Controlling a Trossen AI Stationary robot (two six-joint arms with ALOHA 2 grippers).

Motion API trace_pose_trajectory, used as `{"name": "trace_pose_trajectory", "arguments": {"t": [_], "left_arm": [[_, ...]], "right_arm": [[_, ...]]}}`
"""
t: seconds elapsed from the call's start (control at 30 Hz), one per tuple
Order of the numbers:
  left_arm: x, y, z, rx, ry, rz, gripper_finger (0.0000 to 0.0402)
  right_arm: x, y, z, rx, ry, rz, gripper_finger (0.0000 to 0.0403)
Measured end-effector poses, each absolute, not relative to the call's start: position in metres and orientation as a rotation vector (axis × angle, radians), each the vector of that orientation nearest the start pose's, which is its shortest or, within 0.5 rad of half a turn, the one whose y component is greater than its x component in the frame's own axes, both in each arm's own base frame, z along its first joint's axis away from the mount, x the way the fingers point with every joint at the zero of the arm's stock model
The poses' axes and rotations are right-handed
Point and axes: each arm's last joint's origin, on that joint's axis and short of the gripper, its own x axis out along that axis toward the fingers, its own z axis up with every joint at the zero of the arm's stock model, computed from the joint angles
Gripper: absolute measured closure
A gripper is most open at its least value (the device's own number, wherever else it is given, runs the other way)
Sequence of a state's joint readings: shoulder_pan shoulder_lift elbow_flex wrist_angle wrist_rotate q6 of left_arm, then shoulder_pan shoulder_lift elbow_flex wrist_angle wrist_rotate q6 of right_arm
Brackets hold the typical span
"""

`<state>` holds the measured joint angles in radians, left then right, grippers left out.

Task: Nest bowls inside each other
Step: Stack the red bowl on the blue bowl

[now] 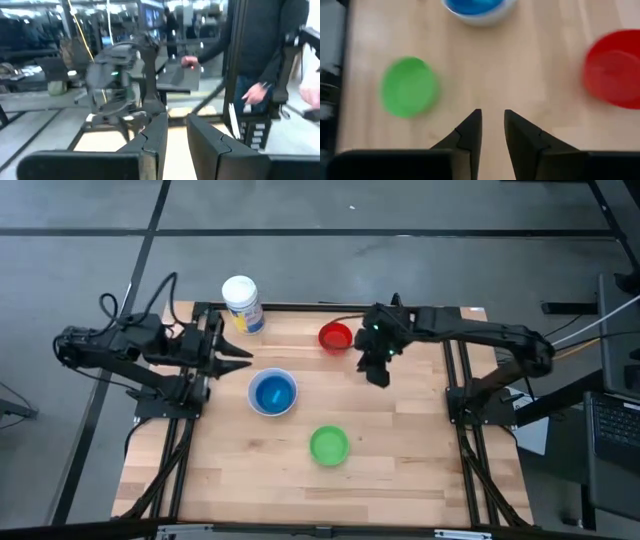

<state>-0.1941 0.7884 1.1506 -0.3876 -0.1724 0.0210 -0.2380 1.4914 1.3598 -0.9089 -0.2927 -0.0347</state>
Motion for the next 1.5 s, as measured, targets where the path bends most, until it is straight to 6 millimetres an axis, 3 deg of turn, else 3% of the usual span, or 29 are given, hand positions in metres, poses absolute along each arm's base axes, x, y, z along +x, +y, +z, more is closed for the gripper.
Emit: {"name": "trace_pose_trajectory", "arguments": {"t": [0.3, 0.43, 0.6, 0.77, 0.93, 1.5], "left_arm": [[0.151, -0.026, 0.454, 0.054, 0.032, -0.030, 0.0332], [0.150, -0.025, 0.454, 0.048, 0.037, -0.010, 0.0332], [0.142, -0.022, 0.453, 0.018, 0.058, 0.029, 0.0332], [0.133, -0.020, 0.456, 0.003, 0.030, 0.041, 0.0332], [0.126, -0.018, 0.457, 0.001, 0.023, 0.058, 0.0332], [0.123, -0.017, 0.455, -0.009, 0.053, 0.068, 0.0332]], "right_arm": [[0.307, -0.126, 0.262, 0.179, 1.134, 0.049, 0.0261], [0.323, -0.142, 0.248, 0.159, 1.153, 0.086, 0.0245], [0.348, -0.159, 0.245, 0.071, 1.133, 0.107, 0.0242], [0.359, -0.179, 0.218, 0.144, 1.199, 0.127, 0.0251], [0.363, -0.183, 0.191, 0.200, 1.265, 0.162, 0.0254], [0.372, -0.188, 0.192, 0.146, 1.178, 0.130, 0.0251]]}}
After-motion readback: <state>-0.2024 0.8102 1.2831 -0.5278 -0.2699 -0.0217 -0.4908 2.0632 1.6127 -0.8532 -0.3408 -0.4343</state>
